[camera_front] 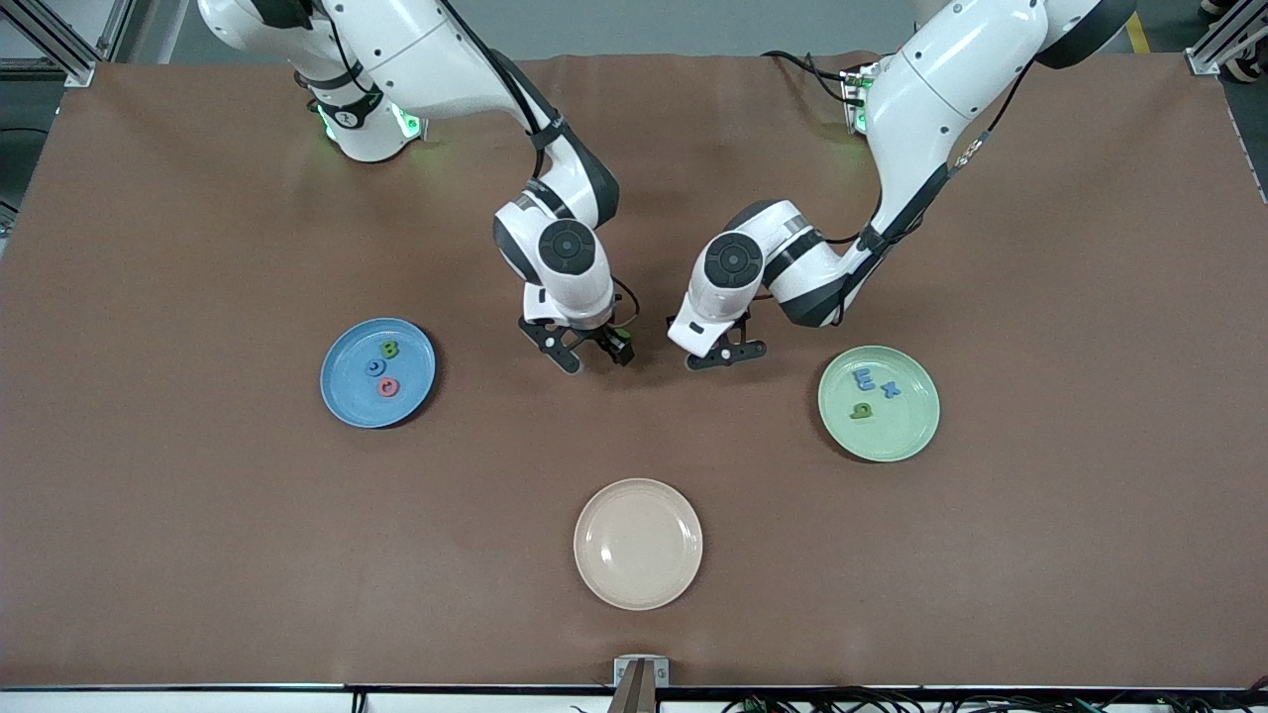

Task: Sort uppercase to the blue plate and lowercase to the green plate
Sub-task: 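Grasp the green n with the left gripper while the right gripper grasps N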

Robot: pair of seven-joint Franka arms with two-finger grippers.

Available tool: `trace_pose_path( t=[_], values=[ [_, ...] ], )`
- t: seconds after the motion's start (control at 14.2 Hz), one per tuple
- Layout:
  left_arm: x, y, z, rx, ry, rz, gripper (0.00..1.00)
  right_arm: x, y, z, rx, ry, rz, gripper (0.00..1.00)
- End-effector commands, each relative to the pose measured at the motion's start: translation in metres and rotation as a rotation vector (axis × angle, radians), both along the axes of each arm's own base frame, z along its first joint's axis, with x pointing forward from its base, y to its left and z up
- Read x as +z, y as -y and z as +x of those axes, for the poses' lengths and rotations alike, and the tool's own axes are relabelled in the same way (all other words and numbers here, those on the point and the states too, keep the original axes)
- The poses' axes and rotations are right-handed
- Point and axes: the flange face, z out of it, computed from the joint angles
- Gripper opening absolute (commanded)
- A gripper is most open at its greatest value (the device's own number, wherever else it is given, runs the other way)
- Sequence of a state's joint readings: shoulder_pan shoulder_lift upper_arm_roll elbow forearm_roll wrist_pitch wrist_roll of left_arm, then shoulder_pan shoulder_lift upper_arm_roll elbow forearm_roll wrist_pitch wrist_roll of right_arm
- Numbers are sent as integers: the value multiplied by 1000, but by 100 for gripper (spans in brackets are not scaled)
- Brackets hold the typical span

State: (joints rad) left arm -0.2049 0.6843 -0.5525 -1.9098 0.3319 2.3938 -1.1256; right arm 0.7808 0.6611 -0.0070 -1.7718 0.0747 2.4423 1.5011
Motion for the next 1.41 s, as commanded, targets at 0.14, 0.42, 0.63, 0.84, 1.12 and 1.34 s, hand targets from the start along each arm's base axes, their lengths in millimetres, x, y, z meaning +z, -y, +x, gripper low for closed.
trace_pose_path(
  t=[0.14, 0.42, 0.63, 0.84, 1.12, 1.34],
  values=[
    [2, -7, 6, 8, 22, 6, 12, 2, -6, 5, -180, 2, 1, 100],
    [35, -31, 30, -19, 54, 29, 10, -1, -11, -3, -184, -5, -7, 100],
    [68, -69, 59, -83, 58, 43, 10, -2, -24, -18, -104, 22, -33, 100],
    [84, -122, 94, -105, 43, 42, 10, -15, -23, -24, 16, 67, -105, 99],
    [96, -194, 137, -161, 63, 51, 11, -18, -23, -25, 79, 72, -113, 99],
    [92, -248, 161, -218, 99, 102, 11, -17, -26, -28, 85, 76, -109, 90]
  ],
)
